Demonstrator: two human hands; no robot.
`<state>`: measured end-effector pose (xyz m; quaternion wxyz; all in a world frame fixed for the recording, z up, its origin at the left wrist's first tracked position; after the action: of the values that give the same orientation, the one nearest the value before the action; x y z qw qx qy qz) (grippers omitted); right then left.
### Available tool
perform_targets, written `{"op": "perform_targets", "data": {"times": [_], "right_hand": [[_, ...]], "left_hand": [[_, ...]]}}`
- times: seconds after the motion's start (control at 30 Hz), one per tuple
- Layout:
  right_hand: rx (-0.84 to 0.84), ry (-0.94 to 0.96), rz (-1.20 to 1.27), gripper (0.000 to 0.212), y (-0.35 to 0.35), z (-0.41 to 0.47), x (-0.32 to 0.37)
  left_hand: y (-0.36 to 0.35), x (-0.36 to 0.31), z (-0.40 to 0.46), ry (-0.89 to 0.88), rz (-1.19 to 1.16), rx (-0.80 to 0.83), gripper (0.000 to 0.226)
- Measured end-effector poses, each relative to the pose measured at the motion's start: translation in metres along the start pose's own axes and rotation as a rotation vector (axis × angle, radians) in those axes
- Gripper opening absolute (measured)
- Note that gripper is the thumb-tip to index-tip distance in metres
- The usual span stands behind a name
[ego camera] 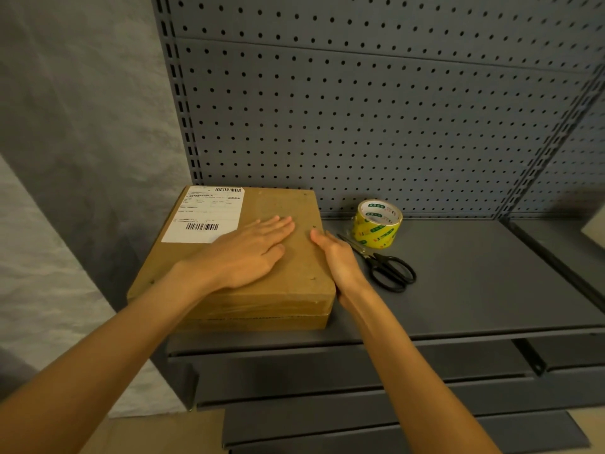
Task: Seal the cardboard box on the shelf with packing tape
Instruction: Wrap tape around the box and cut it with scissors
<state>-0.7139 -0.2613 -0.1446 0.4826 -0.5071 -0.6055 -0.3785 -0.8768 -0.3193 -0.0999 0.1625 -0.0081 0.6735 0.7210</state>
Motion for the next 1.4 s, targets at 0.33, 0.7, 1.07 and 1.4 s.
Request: {"op": "perform_targets", "data": {"times": [0.33, 0.7, 1.07, 1.4], "right_hand": [[0.079, 0.463, -0.719, 0.050, 0.012, -0.016, 0.031], [-0.008, 0.430, -0.494, 0.055, 0.016, -0.022, 0.032], [0.108, 0.083, -0.070, 0.077, -0.002, 0.015, 0.021], [0.118, 0.061, -0.003, 0.054, 0.002, -0.012, 0.003]], "left_hand": [[0.002, -0.008, -0.002, 0.054, 0.042, 0.017, 0.051], [0.003, -0.006, 0.003, 0.064, 0.030, 0.009, 0.052], [0.002, 0.000, 0.014, 0.085, 0.030, 0.005, 0.051], [0.003, 0.007, 0.018, 0.097, 0.026, 0.004, 0.051]]}}
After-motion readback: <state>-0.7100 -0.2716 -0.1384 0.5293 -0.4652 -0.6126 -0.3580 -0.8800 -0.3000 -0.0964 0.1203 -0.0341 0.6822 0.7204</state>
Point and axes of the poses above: each hand's wrist, its own z-axis towards the middle knuckle, its own y-axis out of the back of the hand, x = y × z, the point moved 1 cm from there along z, towards the middle knuckle, and after that the axes turned 7 degrees about -x, right-handed, at the moved point
